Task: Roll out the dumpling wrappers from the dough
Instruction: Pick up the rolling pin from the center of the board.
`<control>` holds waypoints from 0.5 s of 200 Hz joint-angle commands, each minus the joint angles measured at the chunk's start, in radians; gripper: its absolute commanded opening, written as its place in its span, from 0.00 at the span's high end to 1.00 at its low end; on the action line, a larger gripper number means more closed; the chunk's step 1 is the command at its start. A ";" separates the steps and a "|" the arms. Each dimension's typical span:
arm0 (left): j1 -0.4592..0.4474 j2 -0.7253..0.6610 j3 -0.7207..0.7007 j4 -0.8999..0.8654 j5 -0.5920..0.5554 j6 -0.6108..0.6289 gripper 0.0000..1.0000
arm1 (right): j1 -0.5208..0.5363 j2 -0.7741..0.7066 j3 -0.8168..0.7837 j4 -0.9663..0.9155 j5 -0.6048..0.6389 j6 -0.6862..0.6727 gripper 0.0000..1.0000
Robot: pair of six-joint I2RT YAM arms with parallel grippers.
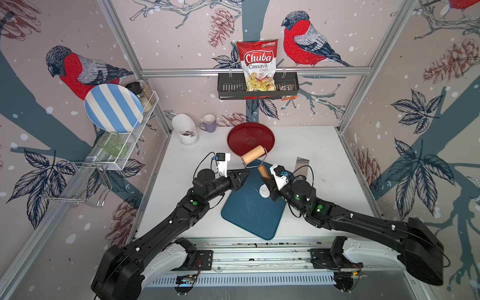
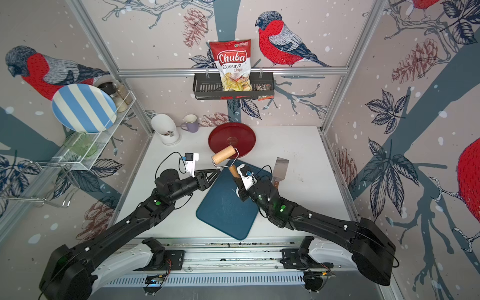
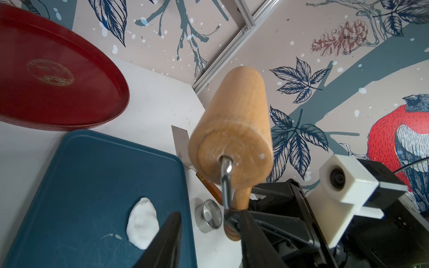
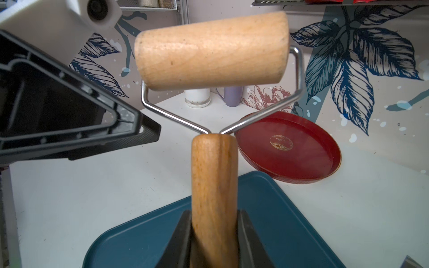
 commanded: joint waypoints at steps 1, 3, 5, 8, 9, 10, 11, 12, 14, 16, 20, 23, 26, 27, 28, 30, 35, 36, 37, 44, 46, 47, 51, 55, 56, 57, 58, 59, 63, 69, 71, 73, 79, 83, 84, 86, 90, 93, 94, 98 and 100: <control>-0.003 -0.017 -0.023 0.136 -0.031 -0.029 0.56 | 0.011 -0.005 0.006 0.068 0.013 0.050 1.00; -0.004 -0.018 -0.024 0.139 -0.031 -0.030 0.56 | 0.013 -0.005 0.006 0.069 0.013 0.052 1.00; -0.005 -0.019 -0.025 0.144 -0.031 -0.031 0.56 | 0.014 -0.005 0.006 0.069 0.013 0.053 1.00; -0.005 -0.021 -0.026 0.148 -0.032 -0.033 0.56 | 0.015 -0.005 0.006 0.071 0.013 0.055 1.00; -0.005 -0.021 -0.026 0.148 -0.033 -0.033 0.56 | 0.015 -0.005 0.006 0.071 0.013 0.055 1.00; -0.006 -0.020 -0.027 0.150 -0.033 -0.033 0.56 | 0.016 -0.005 0.006 0.072 0.013 0.055 1.00; -0.006 -0.020 -0.026 0.151 -0.033 -0.032 0.56 | 0.017 -0.005 0.006 0.072 0.013 0.055 1.00; -0.006 -0.020 -0.027 0.151 -0.033 -0.032 0.56 | 0.017 -0.004 0.006 0.073 0.013 0.054 1.00; -0.006 -0.020 -0.026 0.152 -0.032 -0.032 0.56 | 0.018 -0.004 0.006 0.073 0.013 0.056 1.00; -0.007 -0.020 -0.025 0.154 -0.032 -0.033 0.56 | 0.020 -0.004 0.006 0.073 0.013 0.057 1.00; -0.007 -0.020 -0.026 0.156 -0.031 -0.033 0.56 | 0.022 -0.003 0.008 0.074 0.013 0.058 1.00; -0.008 -0.018 -0.025 0.160 -0.030 -0.034 0.56 | 0.024 -0.003 0.008 0.074 0.014 0.059 1.00; -0.009 -0.018 -0.024 0.163 -0.030 -0.034 0.56 | 0.024 -0.004 0.008 0.075 0.015 0.059 1.00; -0.010 -0.019 -0.024 0.163 -0.029 -0.034 0.56 | 0.025 -0.003 0.008 0.075 0.015 0.059 1.00; -0.010 -0.018 -0.023 0.164 -0.028 -0.034 0.56 | 0.026 -0.002 0.008 0.076 0.016 0.058 1.00; -0.011 -0.016 -0.022 0.166 -0.027 -0.034 0.56 | 0.028 -0.003 0.008 0.075 0.016 0.059 1.00; -0.013 -0.012 -0.021 0.173 -0.023 -0.035 0.56 | 0.029 -0.002 0.009 0.077 0.018 0.059 1.00; -0.013 -0.012 -0.020 0.173 -0.023 -0.035 0.56 | 0.030 -0.002 0.009 0.077 0.017 0.059 1.00; -0.014 -0.011 -0.019 0.175 -0.022 -0.034 0.56 | 0.030 -0.002 0.010 0.077 0.017 0.059 1.00; -0.015 -0.005 -0.016 0.179 -0.019 -0.035 0.56 | 0.033 -0.001 0.012 0.076 0.017 0.059 1.00; -0.018 -0.003 -0.014 0.180 -0.019 -0.036 0.56 | 0.033 -0.002 0.013 0.077 0.018 0.059 1.00; -0.019 -0.002 -0.014 0.180 -0.019 -0.036 0.56 | 0.034 -0.001 0.014 0.076 0.017 0.059 1.00; -0.021 0.001 -0.012 0.181 -0.019 -0.036 0.56 | 0.034 0.000 0.015 0.075 0.017 0.059 1.00; -0.023 0.005 -0.010 0.183 -0.019 -0.035 0.56 | 0.036 0.000 0.017 0.076 0.018 0.059 1.00; -0.024 0.005 -0.010 0.184 -0.019 -0.035 0.56 | 0.037 0.000 0.017 0.076 0.017 0.058 1.00; -0.024 0.006 -0.010 0.185 -0.019 -0.035 0.56 | 0.037 0.000 0.017 0.076 0.017 0.058 1.00; -0.025 0.007 -0.009 0.186 -0.019 -0.036 0.57 | 0.038 0.000 0.017 0.076 0.017 0.058 1.00; -0.025 0.008 -0.010 0.187 -0.019 -0.036 0.57 | 0.039 0.000 0.018 0.076 0.017 0.057 1.00; -0.027 0.009 -0.008 0.189 -0.019 -0.036 0.58 | 0.040 0.000 0.019 0.076 0.018 0.057 1.00; -0.028 0.013 -0.008 0.194 -0.020 -0.037 0.59 | 0.041 -0.001 0.019 0.076 0.019 0.057 1.00; -0.028 0.014 -0.006 0.196 -0.021 -0.038 0.60 | 0.042 -0.001 0.019 0.076 0.019 0.058 1.00; -0.029 0.014 -0.006 0.197 -0.020 -0.038 0.60 | 0.043 0.000 0.019 0.077 0.019 0.057 1.00; -0.030 0.016 -0.006 0.200 -0.020 -0.037 0.62 | 0.044 0.000 0.020 0.076 0.019 0.057 1.00; -0.032 0.017 -0.006 0.201 -0.021 -0.037 0.63 | 0.045 0.000 0.020 0.075 0.019 0.059 1.00; -0.032 0.017 -0.006 0.202 -0.021 -0.037 0.64 | 0.045 0.000 0.020 0.076 0.019 0.058 1.00; -0.031 0.017 -0.006 0.202 -0.022 -0.037 0.65 | 0.045 -0.001 0.020 0.076 0.019 0.058 1.00; -0.033 0.017 -0.007 0.204 -0.022 -0.037 0.66 | 0.046 0.000 0.020 0.076 0.019 0.059 1.00; -0.032 0.017 -0.007 0.206 -0.022 -0.038 0.68 | 0.046 -0.001 0.020 0.075 0.019 0.059 1.00; -0.033 0.017 -0.007 0.206 -0.022 -0.038 0.68 | 0.046 -0.001 0.020 0.075 0.019 0.059 1.00; -0.034 0.015 -0.008 0.206 -0.023 -0.038 0.69 | 0.048 0.001 0.020 0.075 0.017 0.060 1.00; -0.034 0.015 -0.008 0.206 -0.024 -0.037 0.70 | 0.048 0.002 0.020 0.076 0.017 0.060 1.00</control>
